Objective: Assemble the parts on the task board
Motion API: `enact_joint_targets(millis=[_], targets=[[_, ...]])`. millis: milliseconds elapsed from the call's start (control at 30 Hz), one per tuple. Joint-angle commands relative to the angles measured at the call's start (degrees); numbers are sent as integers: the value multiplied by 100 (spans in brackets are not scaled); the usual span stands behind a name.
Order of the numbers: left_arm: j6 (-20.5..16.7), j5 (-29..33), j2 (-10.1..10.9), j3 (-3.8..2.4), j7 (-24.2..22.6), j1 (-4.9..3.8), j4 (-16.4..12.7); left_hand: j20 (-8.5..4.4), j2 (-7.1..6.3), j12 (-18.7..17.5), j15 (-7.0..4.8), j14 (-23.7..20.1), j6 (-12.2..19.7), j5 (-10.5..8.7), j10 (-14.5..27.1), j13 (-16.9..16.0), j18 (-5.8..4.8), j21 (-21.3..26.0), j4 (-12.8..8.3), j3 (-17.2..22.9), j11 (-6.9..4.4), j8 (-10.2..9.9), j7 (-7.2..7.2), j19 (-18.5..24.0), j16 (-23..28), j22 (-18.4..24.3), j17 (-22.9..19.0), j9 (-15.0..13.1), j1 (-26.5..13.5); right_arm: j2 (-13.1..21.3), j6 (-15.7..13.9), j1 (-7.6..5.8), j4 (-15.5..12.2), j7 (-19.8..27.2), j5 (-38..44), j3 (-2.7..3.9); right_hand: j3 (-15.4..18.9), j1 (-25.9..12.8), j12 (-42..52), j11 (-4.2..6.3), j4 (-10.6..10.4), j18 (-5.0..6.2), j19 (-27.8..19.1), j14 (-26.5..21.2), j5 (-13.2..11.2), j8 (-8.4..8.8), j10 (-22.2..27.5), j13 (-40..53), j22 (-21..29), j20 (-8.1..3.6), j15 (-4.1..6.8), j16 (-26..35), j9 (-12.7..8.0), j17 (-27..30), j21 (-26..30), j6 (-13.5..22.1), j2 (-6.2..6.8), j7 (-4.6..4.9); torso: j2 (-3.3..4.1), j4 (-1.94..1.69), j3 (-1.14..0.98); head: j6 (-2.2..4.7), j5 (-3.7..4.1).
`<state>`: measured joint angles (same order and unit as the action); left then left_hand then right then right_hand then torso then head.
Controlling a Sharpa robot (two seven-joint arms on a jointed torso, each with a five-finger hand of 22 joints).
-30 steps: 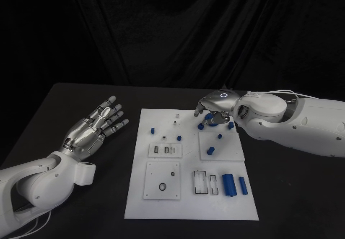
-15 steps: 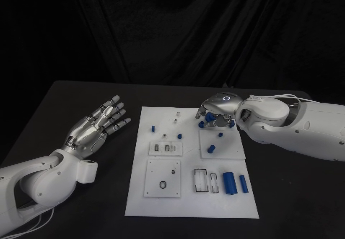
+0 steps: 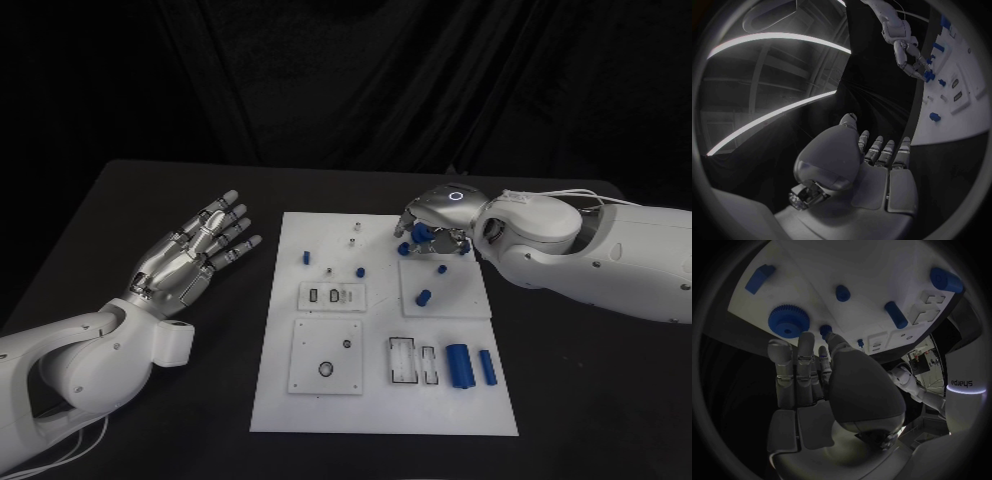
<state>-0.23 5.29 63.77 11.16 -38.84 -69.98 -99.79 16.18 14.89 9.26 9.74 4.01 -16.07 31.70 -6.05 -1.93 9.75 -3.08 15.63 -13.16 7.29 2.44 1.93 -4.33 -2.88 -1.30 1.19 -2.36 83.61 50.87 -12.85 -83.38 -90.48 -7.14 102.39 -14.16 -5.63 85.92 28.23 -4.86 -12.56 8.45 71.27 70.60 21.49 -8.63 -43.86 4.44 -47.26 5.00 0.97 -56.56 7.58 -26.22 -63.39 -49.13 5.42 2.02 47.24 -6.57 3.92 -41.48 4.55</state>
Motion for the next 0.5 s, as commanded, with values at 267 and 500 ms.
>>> enact_joint_targets(millis=[267, 500], targets=[[111, 87, -29, 11, -757, -11, 17, 34, -4, 48, 46, 12, 8, 64, 3, -6, 52, 11, -32, 49, 47, 17, -53, 2, -30, -8, 9, 0, 73, -39, -200, 127, 134, 87, 56, 2, -265, 24, -48, 12, -11, -87, 86, 162, 86, -40, -318, 16, -396, -8, 27, -215, 119, -337, -276, -284, 44, 46, -11, 3, 2, -30, 0], [128, 88, -47, 21, -735, -10, 49, 35, -6, 58, 52, 16, -13, 89, 1, -7, 50, 9, -45, 60, 54, 22, -72, 0, -35, -9, 9, -3, 87, -83, -249, 194, 209, 165, 56, 2, -331, 10, -46, 24, -29, -105, 123, 209, 71, -41, -434, 31, -524, -14, 34, -277, 153, -447, -357, -321, 65, 54, -12, -8, 2, -52, 11]])
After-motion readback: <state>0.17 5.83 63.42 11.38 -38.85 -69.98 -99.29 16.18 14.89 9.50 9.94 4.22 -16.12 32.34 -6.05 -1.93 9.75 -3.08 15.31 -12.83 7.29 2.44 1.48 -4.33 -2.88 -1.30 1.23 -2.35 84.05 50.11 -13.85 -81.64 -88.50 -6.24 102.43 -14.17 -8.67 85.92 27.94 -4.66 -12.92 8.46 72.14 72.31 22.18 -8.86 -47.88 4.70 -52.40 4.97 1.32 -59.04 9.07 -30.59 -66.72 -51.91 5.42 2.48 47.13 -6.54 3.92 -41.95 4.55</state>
